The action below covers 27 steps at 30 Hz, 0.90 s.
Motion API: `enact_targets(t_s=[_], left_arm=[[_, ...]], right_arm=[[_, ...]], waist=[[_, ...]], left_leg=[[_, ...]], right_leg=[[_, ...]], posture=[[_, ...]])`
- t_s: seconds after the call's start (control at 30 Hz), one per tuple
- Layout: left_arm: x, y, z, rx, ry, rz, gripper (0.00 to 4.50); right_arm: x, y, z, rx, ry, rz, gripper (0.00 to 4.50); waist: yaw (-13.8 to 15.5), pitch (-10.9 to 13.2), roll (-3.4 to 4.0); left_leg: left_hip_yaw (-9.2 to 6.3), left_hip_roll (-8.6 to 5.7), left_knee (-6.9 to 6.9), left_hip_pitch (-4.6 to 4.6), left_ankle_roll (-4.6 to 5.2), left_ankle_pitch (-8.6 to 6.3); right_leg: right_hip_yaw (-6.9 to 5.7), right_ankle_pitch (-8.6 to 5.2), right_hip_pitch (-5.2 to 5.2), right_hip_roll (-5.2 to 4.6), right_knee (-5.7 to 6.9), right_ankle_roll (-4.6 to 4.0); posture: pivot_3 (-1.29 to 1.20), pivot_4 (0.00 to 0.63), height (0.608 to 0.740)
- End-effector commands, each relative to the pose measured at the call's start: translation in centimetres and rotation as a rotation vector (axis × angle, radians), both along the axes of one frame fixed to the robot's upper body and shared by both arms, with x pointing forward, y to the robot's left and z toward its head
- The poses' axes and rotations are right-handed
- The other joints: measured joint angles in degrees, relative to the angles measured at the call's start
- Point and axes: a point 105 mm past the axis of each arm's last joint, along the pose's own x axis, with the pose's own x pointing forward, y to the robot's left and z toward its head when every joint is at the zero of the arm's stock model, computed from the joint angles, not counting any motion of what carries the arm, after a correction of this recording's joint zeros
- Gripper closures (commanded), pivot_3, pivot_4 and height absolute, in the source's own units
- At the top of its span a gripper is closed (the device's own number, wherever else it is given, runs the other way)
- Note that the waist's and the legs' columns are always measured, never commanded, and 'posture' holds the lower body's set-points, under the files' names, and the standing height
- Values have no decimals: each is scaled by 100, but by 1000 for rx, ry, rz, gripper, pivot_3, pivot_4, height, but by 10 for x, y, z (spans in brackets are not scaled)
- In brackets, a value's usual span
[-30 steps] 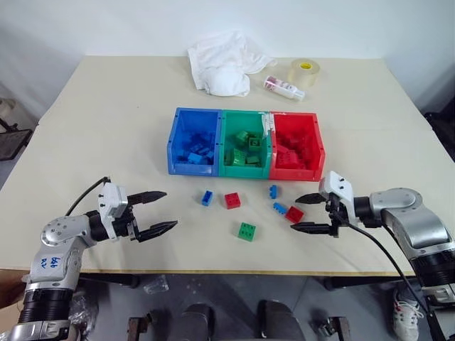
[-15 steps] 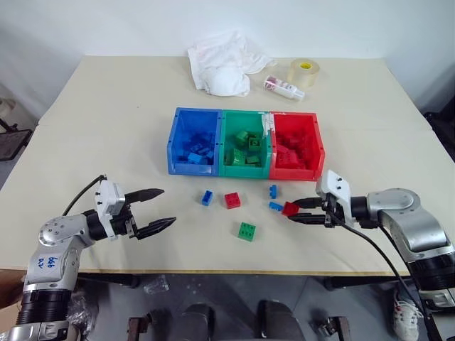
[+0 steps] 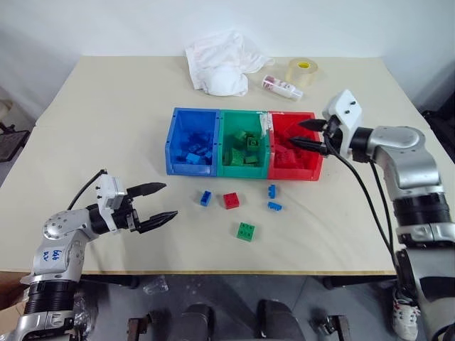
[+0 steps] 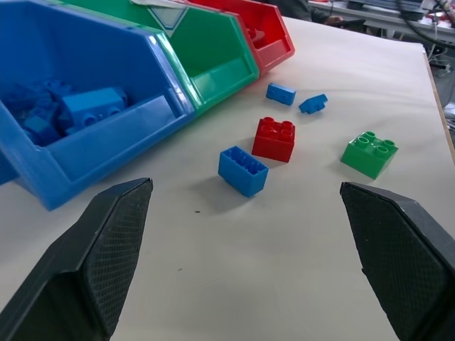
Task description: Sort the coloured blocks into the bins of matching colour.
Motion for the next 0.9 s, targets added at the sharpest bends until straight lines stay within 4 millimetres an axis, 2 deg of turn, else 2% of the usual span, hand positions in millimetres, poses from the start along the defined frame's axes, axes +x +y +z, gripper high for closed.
enact_targets(t_s=[0.03,0.07,0.1,0.23,0.4,0.53,0.7,0.77,0.9], left_arm=[[1,-1,6,4,-37,-15,0],[1,-1,5,6,-36,-17,0],[1,-1,5,8,-35,-20,0],[2,-1,5,14,-31,-31,0],[5,-1,3,23,-17,-43,0],[6,2,-2,42,4,-56,0],[8,6,-5,53,14,-57,0],[9,7,-4,54,13,-58,0],[10,7,-3,54,10,-62,0]], right_arm=[[2,0,16,-3,-73,3,497],[2,0,17,-2,-76,8,152],[1,0,18,0,-79,12,66],[-11,1,16,8,-69,69,66],[-47,0,10,30,-73,207,66],[-101,-25,-9,45,53,291,66],[-150,-68,-32,-29,223,231,66],[-165,-84,-39,-68,273,177,66],[-180,-93,-39,-87,305,132,66]], waist=[[-19,0,0],[-29,0,0],[-52,0,0],[-106,0,0],[-77,0,0],[36,0,1],[87,0,0],[90,0,0],[67,0,0]], left_leg=[[-1,0,-2,0,0,0],[-1,0,-2,0,0,0],[-1,0,-2,-1,0,0],[-1,2,-2,0,0,0],[-3,2,-2,0,0,0],[-11,-3,3,-4,1,-1],[-1,0,6,0,3,-1],[6,2,7,3,3,-1],[16,7,6,8,3,-1]], right_leg=[[-1,0,0,0,0,0],[-2,0,0,0,0,0],[-2,0,0,0,0,0],[-3,0,0,1,2,0],[-5,0,-2,1,8,0],[-9,0,5,-2,6,0],[-7,0,14,0,-3,0],[-4,0,18,0,-9,0],[1,0,18,1,-8,0]], posture=[[0,150,740],[0,150,740],[0,150,740],[0,150,740],[0,150,740],[0,150,740],[0,150,740],[0,150,740],[0,150,740]])
